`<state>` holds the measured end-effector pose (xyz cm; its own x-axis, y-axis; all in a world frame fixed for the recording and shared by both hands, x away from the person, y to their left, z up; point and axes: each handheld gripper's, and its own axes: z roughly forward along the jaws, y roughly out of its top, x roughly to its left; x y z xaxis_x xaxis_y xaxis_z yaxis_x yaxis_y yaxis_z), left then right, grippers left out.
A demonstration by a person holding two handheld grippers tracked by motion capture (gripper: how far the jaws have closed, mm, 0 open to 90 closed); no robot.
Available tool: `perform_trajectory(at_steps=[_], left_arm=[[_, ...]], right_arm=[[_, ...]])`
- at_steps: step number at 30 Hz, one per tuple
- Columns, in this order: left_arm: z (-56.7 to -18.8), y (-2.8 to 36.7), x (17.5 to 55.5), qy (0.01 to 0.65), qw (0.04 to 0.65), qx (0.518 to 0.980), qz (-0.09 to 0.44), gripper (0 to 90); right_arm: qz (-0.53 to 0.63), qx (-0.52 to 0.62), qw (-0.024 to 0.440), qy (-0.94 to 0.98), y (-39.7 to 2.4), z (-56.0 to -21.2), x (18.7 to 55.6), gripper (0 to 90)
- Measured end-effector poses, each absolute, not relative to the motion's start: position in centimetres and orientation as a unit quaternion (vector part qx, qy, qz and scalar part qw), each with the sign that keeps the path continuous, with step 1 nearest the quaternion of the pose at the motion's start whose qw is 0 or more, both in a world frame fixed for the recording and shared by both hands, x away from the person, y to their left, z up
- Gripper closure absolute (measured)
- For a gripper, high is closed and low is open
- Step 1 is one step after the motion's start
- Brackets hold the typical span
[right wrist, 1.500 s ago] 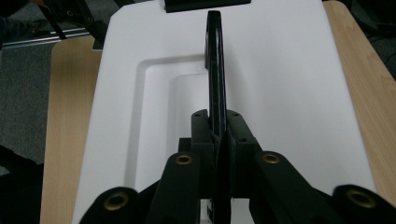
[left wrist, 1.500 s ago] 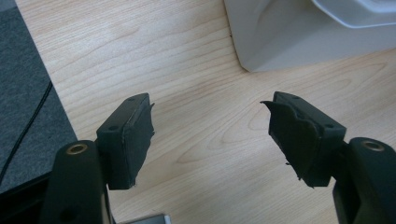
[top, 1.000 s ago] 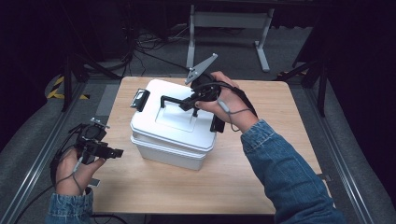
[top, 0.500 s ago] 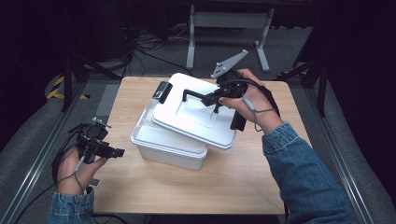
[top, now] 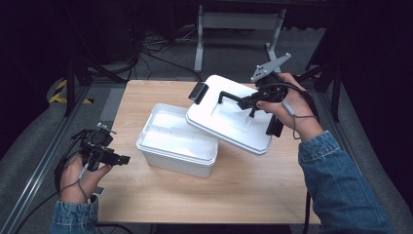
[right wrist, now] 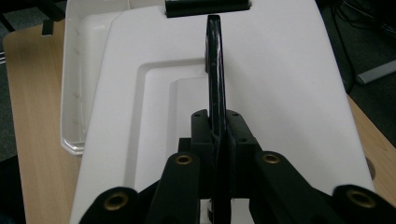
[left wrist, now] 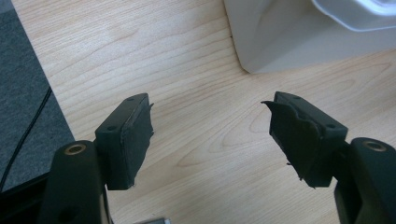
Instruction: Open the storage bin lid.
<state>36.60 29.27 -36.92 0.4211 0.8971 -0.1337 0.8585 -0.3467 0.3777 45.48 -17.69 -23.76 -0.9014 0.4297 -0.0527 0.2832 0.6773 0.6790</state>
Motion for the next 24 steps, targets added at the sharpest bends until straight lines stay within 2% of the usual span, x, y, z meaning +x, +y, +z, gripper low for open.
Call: perform_trajectory(at_steps=[15, 24], left_arm=[[-37.0, 29.1, 36.6, 0.534, 0.195, 0.821, 0.047, 30.3], [-37.1, 29.1, 36.7, 0.534, 0.193, 0.822, 0.046, 30.3]], right_arm=[[0.334, 0.252, 0.115, 0.901, -23.3, -24.7, 46.3, 84.9], [0.329, 0.292, 0.111, 0.891, -26.4, -26.4, 47.8, 84.9]])
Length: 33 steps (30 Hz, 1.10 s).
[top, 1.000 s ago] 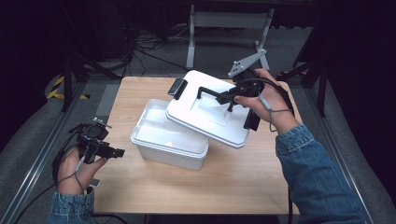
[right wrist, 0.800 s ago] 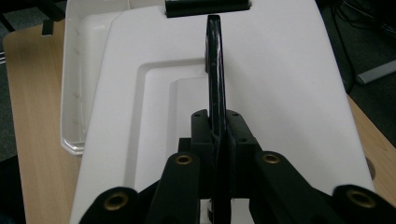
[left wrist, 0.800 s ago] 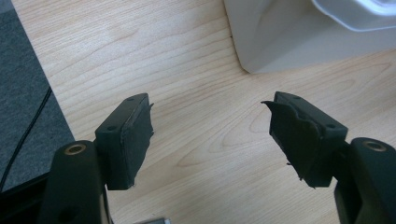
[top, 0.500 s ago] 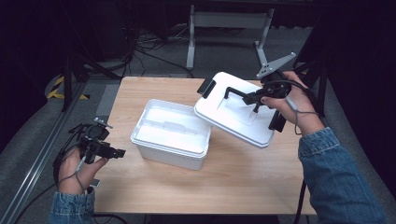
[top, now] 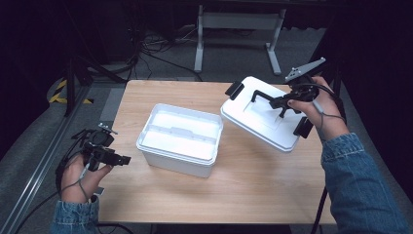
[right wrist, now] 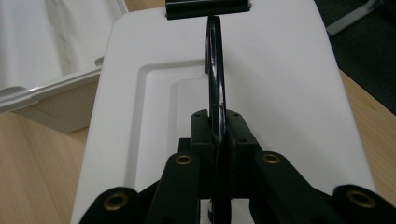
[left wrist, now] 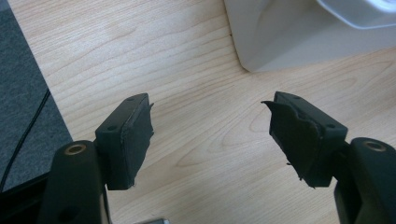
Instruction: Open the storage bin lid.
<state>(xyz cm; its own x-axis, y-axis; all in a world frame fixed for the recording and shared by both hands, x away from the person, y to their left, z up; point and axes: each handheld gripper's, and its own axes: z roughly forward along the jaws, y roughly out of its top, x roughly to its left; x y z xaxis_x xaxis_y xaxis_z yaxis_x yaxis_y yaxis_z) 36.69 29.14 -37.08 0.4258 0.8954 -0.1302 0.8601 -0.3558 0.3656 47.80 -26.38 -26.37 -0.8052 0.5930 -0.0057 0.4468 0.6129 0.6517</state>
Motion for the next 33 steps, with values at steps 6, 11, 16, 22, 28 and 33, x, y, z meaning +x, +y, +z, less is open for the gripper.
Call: perform_trajectory(at_steps=[6, 11, 16, 22, 28, 33], left_arm=[[-37.1, 29.1, 36.7, 0.533, 0.192, 0.823, 0.045, 30.4], [-37.2, 29.1, 36.7, 0.537, 0.193, 0.82, 0.045, 30.3], [-37.3, 29.0, 36.7, 0.536, 0.192, 0.821, 0.044, 30.4], [-37.3, 29.0, 36.8, 0.536, 0.191, 0.821, 0.044, 30.4], [-37.4, 28.9, 36.8, 0.535, 0.189, 0.822, 0.044, 30.4], [-37.4, 28.8, 36.8, 0.535, 0.189, 0.822, 0.044, 30.4]], right_arm=[[0.32, 0.305, 0.113, 0.89, -27.5, -27.4, 48.5, 84.9], [0.311, 0.316, 0.113, 0.889, -28.4, -28.9, 49.2, 84.9], [0.303, 0.328, 0.11, 0.888, -29.3, -30.9, 49.8, 84.8], [0.3, 0.336, 0.105, 0.887, -29.9, -32.5, 50.2, 84.8], [0.296, 0.344, 0.1, 0.886, -30.3, -34.3, 50.5, 84.8], [0.291, 0.35, 0.095, 0.885, -30.3, -35.7, 50.7, 84.8]])
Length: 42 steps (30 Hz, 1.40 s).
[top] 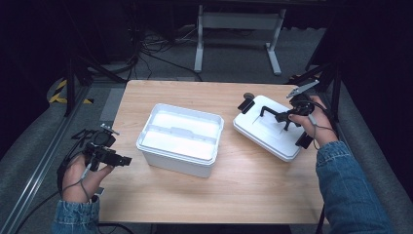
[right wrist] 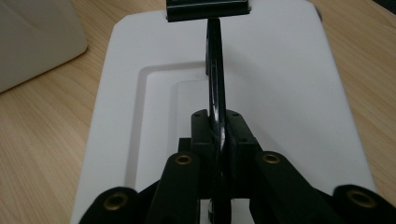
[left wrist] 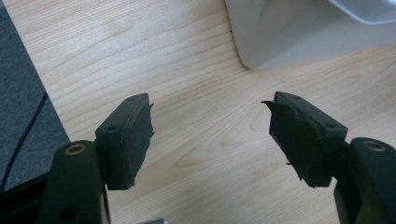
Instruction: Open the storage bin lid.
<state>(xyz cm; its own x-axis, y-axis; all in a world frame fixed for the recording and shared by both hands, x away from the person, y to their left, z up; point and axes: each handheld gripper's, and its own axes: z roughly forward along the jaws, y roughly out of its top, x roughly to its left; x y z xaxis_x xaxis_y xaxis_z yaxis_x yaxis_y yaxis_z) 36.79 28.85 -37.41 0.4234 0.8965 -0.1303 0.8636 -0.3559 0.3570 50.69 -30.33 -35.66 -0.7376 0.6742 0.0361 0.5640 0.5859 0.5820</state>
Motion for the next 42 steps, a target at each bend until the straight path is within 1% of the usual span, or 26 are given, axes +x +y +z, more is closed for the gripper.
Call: perform_trajectory(at_steps=[18, 42], left_arm=[[-37.5, 28.8, 36.8, 0.534, 0.186, 0.824, 0.043, 30.4], [-37.5, 28.8, 36.9, 0.533, 0.184, 0.825, 0.041, 30.4]], right_arm=[[0.297, 0.359, 0.081, 0.881, -30.5, -38.4, 51.0, 84.7], [0.298, 0.38, 0.067, 0.873, -31.6, -40.6, 50.8, 84.6]])
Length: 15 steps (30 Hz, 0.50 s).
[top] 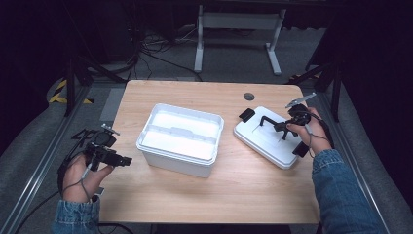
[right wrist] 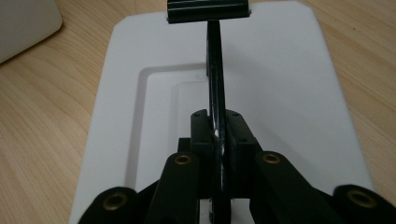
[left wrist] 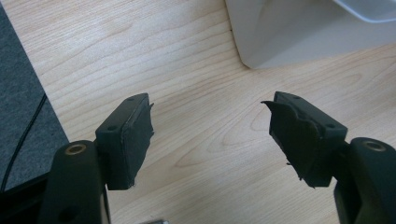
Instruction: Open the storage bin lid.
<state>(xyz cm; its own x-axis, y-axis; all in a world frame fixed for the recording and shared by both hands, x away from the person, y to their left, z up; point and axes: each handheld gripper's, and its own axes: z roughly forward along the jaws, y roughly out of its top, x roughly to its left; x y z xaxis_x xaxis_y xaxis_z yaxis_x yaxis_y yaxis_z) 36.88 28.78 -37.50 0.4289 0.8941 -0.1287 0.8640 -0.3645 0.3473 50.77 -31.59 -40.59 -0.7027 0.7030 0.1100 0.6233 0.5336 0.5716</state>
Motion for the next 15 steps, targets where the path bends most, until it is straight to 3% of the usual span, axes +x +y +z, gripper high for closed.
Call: perform_trajectory(at_steps=[15], left_arm=[[-37.6, 28.8, 36.9, 0.532, 0.182, 0.826, 0.043, 30.4]], right_arm=[[0.289, 0.403, 0.052, 0.867, -32.3, -41.7, 50.8, 83.6]])
